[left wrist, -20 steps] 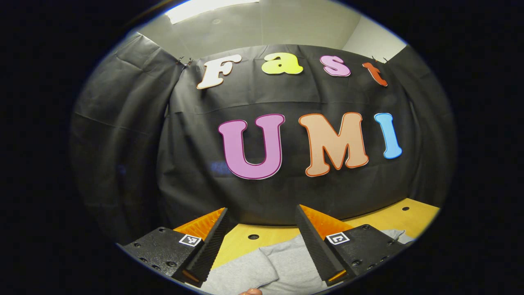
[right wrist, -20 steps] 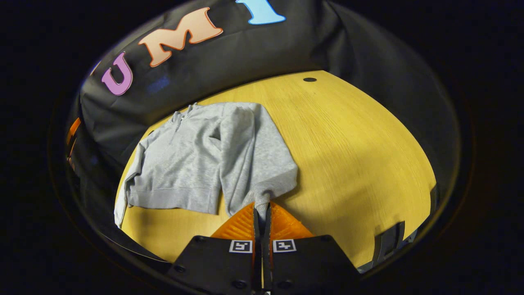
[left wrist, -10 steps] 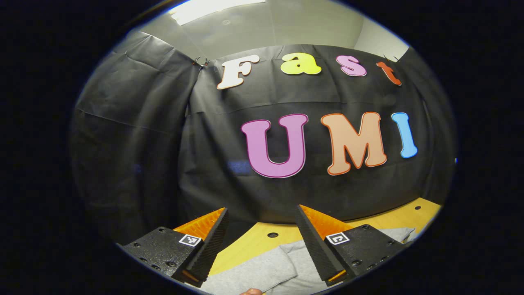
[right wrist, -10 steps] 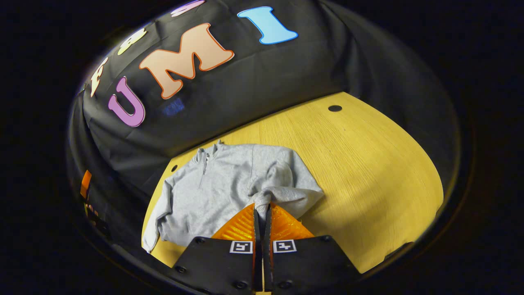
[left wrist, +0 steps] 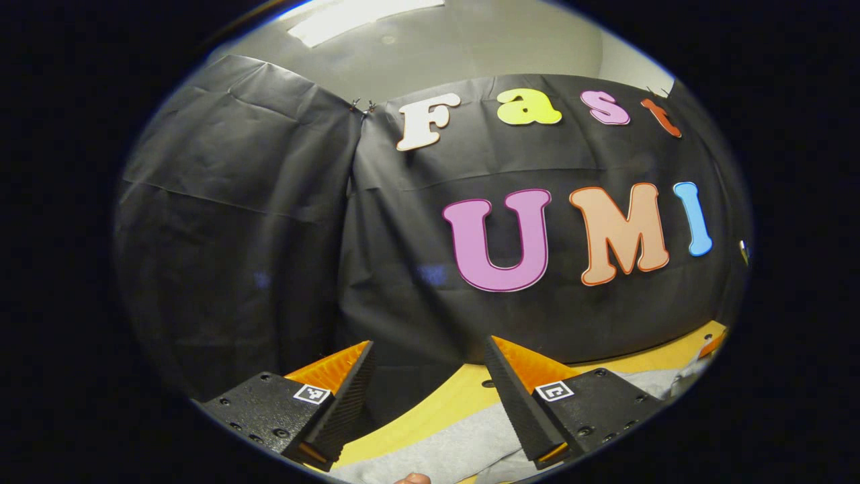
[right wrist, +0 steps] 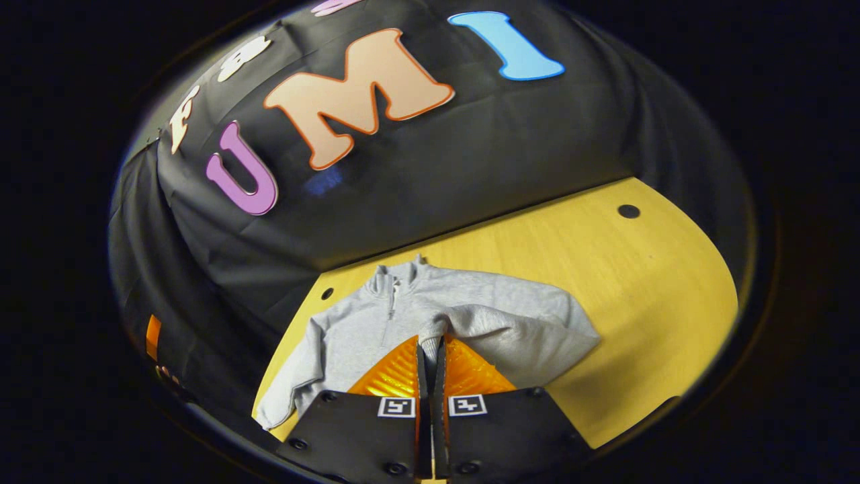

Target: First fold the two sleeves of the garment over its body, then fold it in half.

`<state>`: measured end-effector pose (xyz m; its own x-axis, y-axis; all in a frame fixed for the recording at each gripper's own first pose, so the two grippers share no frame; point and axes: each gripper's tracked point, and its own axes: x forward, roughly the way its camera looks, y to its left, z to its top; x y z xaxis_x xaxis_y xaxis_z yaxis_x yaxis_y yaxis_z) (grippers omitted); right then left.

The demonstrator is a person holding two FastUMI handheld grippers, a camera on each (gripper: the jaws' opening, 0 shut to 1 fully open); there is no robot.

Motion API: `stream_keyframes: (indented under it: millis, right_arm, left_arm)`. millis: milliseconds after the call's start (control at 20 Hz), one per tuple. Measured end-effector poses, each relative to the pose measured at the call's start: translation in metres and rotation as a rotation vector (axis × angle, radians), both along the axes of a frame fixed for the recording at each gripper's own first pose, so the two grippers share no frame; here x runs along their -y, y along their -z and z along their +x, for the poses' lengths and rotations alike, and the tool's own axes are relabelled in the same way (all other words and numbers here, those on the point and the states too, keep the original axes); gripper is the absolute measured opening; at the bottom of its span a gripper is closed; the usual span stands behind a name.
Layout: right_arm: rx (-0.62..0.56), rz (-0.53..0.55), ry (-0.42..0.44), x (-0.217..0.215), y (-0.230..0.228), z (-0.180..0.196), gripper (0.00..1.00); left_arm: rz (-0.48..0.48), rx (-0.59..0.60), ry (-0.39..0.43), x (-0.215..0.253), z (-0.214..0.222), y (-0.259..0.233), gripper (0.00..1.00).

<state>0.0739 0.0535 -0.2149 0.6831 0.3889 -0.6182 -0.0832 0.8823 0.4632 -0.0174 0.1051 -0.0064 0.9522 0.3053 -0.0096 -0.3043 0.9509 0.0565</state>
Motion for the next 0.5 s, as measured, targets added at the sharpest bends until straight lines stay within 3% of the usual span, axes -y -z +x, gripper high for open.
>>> stream_keyframes:
  millis: [500]
  right_arm:
    - [0.047,0.037,-0.151,-0.123,-0.016,0.041,0.04]
  left_arm:
    - [-0.012,-0.014,-0.141,-0.069,-0.045,0.005,0.94]
